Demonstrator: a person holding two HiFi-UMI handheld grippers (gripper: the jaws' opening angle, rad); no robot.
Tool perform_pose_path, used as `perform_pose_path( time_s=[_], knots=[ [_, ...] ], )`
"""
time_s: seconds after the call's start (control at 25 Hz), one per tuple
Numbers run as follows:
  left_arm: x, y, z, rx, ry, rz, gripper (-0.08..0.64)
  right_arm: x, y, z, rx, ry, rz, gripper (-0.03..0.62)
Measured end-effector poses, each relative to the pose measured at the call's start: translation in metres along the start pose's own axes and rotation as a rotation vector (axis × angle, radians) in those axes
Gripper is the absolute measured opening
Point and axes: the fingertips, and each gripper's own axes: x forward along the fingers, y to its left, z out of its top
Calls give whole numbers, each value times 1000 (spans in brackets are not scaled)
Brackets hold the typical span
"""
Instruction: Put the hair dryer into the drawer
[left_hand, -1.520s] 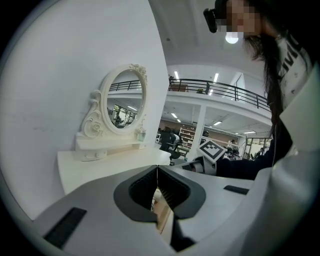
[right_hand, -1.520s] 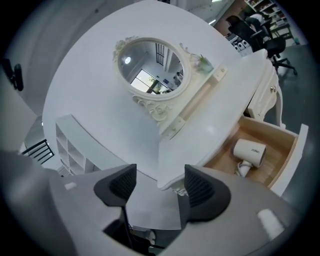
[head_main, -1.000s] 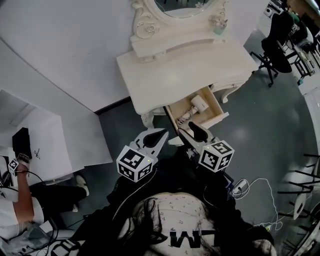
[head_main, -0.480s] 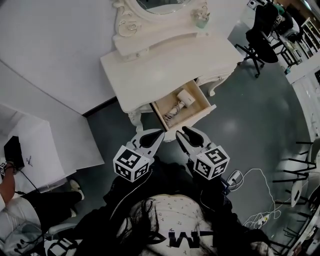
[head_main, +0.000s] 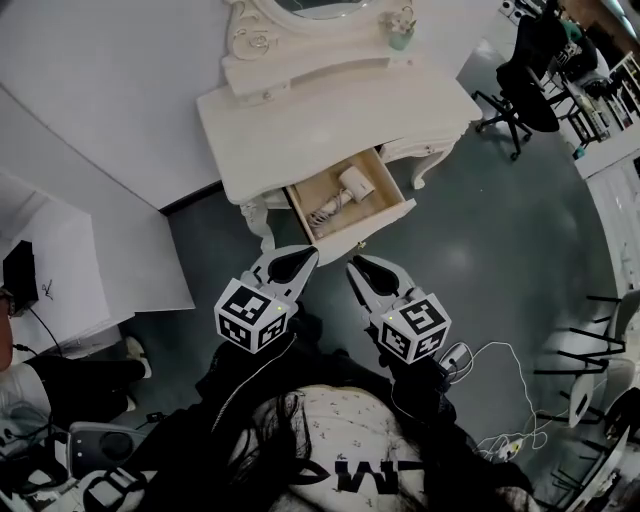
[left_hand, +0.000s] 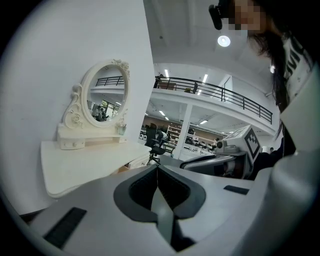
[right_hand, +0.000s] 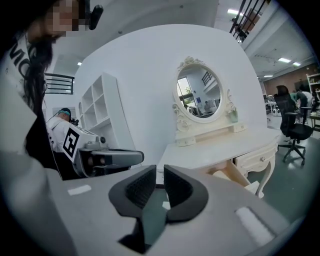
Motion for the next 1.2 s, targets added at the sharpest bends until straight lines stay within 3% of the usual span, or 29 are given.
perform_pose_path(
  time_s=[0.72, 1.2],
  knots=[
    [-43, -141, -60, 11, -10, 199, 0, -120, 34, -55, -16, -10, 200, 57],
    [-90, -166, -75, -9, -48, 299, 0, -133, 86, -74, -66, 29, 333, 57]
  ],
)
